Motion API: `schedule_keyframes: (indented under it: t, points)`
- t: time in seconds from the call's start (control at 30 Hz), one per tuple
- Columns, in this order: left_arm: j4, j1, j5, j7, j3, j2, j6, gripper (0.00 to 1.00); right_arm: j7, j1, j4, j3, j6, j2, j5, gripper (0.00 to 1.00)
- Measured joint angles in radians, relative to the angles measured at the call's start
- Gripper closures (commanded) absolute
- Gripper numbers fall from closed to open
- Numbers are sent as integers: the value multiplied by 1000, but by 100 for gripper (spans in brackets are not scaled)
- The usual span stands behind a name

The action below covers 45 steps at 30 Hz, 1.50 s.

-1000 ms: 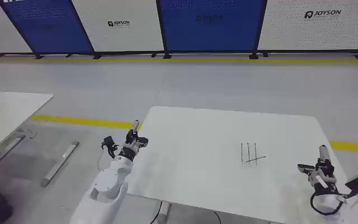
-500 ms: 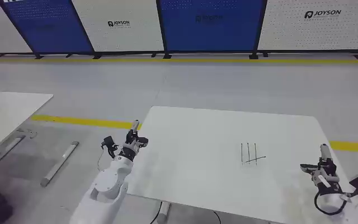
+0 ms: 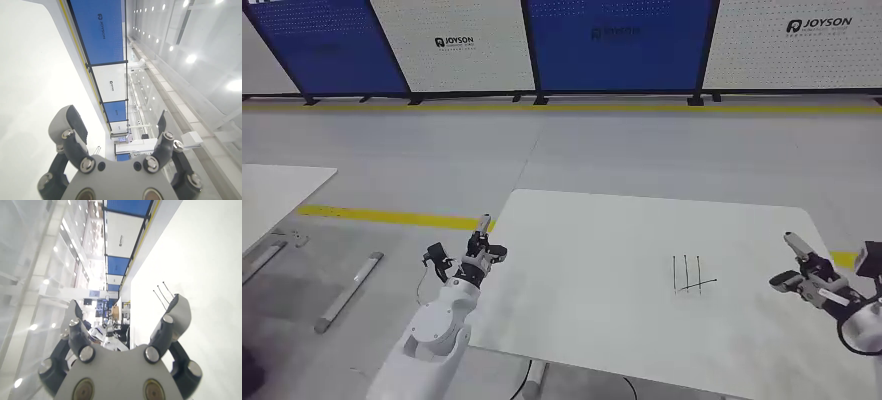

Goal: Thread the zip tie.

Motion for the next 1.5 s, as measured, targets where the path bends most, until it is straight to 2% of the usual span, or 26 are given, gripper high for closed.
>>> schedule_keyframes:
  t: [0.03, 0.1, 0.5, 0.57, 0.6, 0.67, 0.73, 0.8, 0.9, 1.03, 1.17, 1.23, 1.27, 1.5]
  points:
    - [0, 0, 0, 0, 0, 0, 0, 0, 50, 33, 20, -19, 12, 5, -34, 0]
    - [0, 0, 0, 0, 0, 0, 0, 0, 81, 54, 32, -29, 18, 7, -59, 0]
    - [0, 0, 0, 0, 0, 0, 0, 0, 72, 48, 30, -28, 17, 7, -50, 0]
    - [0, 0, 0, 0, 0, 0, 0, 0, 108, 64, 71, -32, 27, 17, -20, 0]
    - [0, 0, 0, 0, 0, 0, 0, 0, 151, 94, 117, -28, 20, 24, -1, 0]
    - [0, 0, 0, 0, 0, 0, 0, 0, 324, 189, 246, -38, -9, 37, 16, 0]
    - [0, 0, 0, 0, 0, 0, 0, 0, 502, 272, 348, -92, -36, 48, 35, 0]
    - [0, 0, 0, 0, 0, 0, 0, 0, 578, 328, 411, -163, -64, 61, 70, 0]
    - [0, 0, 0, 0, 0, 0, 0, 0, 575, 412, 501, -287, -94, 87, 108, 0]
    - [0, 0, 0, 0, 0, 0, 0, 0, 572, 529, 619, -448, -124, 116, 79, 0]
    - [0, 0, 0, 0, 0, 0, 0, 0, 573, 630, 728, -586, -159, 121, 34, 0]
    - [0, 0, 0, 0, 0, 0, 0, 0, 573, 659, 761, -619, -206, 121, 50, 0]
    - [0, 0, 0, 0, 0, 0, 0, 0, 573, 660, 763, -620, -211, 121, 53, 0]
    - [0, 0, 0, 0, 0, 0, 0, 0, 573, 658, 761, -617, -200, 121, 52, 0]
